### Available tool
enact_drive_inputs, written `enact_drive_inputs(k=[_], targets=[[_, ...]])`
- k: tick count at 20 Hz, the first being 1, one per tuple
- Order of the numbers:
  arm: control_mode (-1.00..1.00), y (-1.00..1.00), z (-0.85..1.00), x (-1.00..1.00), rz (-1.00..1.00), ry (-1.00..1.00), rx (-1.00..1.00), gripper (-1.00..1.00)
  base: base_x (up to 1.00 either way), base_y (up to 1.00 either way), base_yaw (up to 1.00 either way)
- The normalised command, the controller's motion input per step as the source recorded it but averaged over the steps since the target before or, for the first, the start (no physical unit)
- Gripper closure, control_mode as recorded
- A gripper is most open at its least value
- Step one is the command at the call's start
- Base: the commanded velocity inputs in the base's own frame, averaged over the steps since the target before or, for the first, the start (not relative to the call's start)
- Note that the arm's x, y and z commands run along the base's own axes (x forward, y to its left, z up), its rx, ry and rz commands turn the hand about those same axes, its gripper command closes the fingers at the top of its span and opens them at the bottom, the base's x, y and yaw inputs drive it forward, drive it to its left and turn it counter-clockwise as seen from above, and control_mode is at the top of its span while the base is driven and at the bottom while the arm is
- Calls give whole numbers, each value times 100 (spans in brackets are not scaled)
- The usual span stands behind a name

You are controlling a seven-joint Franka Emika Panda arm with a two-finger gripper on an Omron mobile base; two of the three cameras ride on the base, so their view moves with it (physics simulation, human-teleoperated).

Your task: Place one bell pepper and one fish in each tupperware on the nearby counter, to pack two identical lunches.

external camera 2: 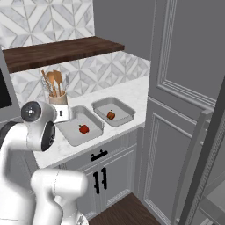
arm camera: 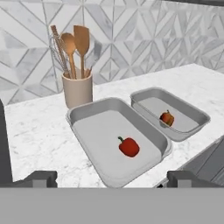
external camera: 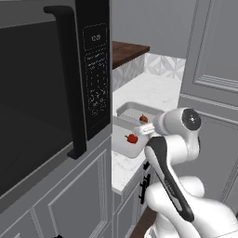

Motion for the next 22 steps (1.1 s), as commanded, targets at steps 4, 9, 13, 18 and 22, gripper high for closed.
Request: enact_drive_inputs(k=[4,9,13,18,22], targets=[[-100,-1,44,-79,-3,-17,0,-100,0,0,0],[-100,-11,31,-79,-1,-17,0,-100,0,0,0],[-100,-23,0,-74,0,-17,0,-100,0,0,0],[-100,-19,-4,-82,0,-14,0,-100,0,0,0],[-100,-1,-31,-65,0,-3,-1,-100,0,0,0]])
